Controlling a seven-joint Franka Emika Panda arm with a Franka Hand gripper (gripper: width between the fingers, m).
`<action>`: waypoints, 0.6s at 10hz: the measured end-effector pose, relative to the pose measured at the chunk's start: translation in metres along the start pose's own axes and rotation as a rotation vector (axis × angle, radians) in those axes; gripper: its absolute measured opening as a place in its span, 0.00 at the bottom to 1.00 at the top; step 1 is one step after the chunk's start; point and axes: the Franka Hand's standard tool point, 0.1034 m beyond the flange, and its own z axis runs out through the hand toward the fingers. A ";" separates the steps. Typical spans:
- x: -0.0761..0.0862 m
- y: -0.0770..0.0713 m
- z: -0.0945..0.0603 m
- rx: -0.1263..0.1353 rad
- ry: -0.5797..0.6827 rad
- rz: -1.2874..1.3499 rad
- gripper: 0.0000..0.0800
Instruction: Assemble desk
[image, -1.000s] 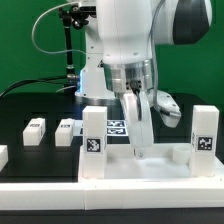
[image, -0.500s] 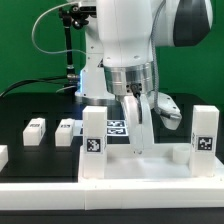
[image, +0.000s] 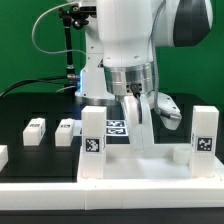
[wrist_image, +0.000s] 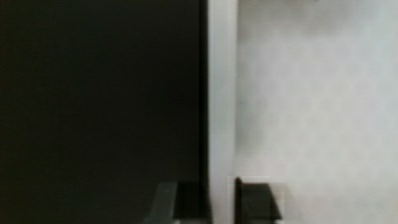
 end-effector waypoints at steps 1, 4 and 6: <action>0.000 0.000 0.000 0.000 0.000 0.000 0.07; 0.000 0.000 0.000 0.000 0.000 0.000 0.07; 0.000 0.000 0.000 0.000 0.000 -0.001 0.07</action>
Offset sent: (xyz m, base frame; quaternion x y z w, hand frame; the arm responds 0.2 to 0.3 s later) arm 0.0000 0.0000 0.0000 0.0000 0.0000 0.0000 1.0000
